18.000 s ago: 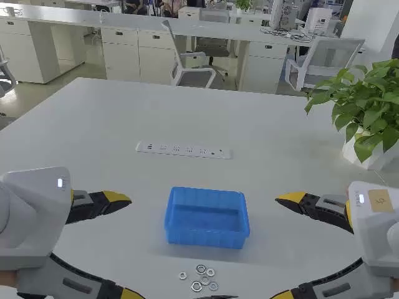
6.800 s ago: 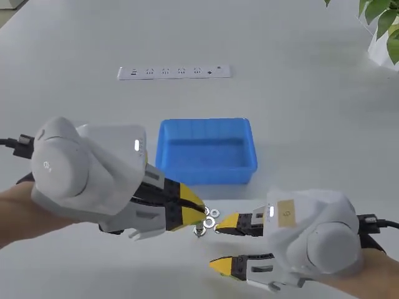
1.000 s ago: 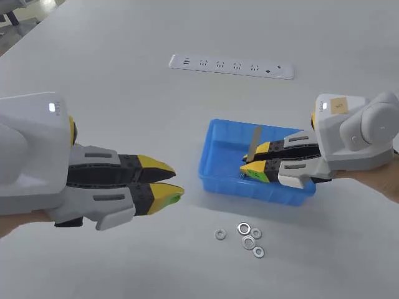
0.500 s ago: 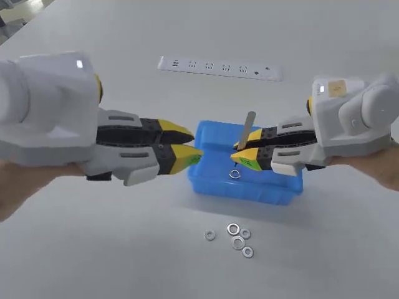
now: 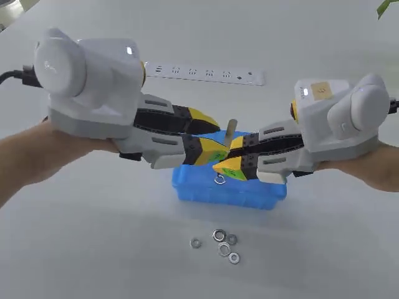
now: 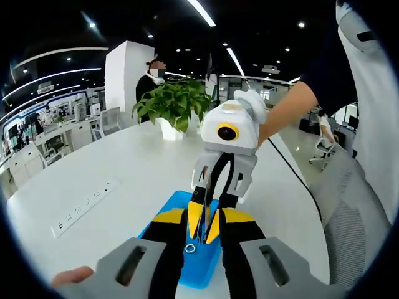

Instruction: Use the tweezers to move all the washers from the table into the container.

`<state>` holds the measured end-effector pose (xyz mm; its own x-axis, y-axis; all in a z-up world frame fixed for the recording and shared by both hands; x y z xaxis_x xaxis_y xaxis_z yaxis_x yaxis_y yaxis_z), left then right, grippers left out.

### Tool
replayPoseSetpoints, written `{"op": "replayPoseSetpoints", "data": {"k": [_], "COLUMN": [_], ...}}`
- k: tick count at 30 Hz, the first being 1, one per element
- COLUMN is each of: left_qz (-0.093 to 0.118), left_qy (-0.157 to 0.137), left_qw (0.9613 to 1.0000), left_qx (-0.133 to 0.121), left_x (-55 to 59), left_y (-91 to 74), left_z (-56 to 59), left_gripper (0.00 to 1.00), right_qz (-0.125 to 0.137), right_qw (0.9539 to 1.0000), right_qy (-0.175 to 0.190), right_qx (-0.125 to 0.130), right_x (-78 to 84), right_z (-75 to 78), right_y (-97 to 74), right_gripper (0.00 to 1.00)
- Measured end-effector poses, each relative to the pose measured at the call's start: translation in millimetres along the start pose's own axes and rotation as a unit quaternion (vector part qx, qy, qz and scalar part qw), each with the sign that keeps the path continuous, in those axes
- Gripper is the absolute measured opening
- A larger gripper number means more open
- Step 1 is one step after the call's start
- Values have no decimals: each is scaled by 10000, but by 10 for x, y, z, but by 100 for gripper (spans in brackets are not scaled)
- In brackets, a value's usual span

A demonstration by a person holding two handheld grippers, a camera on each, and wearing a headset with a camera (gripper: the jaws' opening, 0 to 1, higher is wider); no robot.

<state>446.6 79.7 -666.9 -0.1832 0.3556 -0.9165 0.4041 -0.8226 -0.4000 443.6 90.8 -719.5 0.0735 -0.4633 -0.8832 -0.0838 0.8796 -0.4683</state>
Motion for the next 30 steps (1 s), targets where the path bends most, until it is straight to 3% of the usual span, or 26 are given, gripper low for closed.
{"op": "replayPoseSetpoints", "data": {"k": [7, 11, 30], "left_qz": [161, 53, -101], "left_qy": [-38, 9, 204], "left_qw": [9998, 9996, 9980], "left_qx": [146, 271, 597], "left_x": [-89, -65, -120], "left_y": [-8, -17, -89], "left_z": [33, 67, 275], "left_gripper": [23, 13, 8], "right_qz": [-47, -62, -125], "right_qw": [10000, 9999, 9993], "right_qy": [-59, -89, -213], "right_qx": [-47, -72, -276], "right_x": [-12, -27, -105], "right_z": [-24, -46, -268], "right_y": [0, 1, -38], "right_gripper": [10, 10, 9]}}
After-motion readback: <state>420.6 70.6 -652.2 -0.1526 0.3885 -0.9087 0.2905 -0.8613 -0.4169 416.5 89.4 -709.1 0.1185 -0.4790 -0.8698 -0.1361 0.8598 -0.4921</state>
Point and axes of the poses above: the centre of the closed fingertips' face, and the gripper's own axes: y roughly forward along the fingers, z roughly to its right, x roughly out of its underside, the point moved 1 cm from there along -y, roughly backward along the fingers, and after that the axes turned 1 degree about x, right-handed, at the moved point
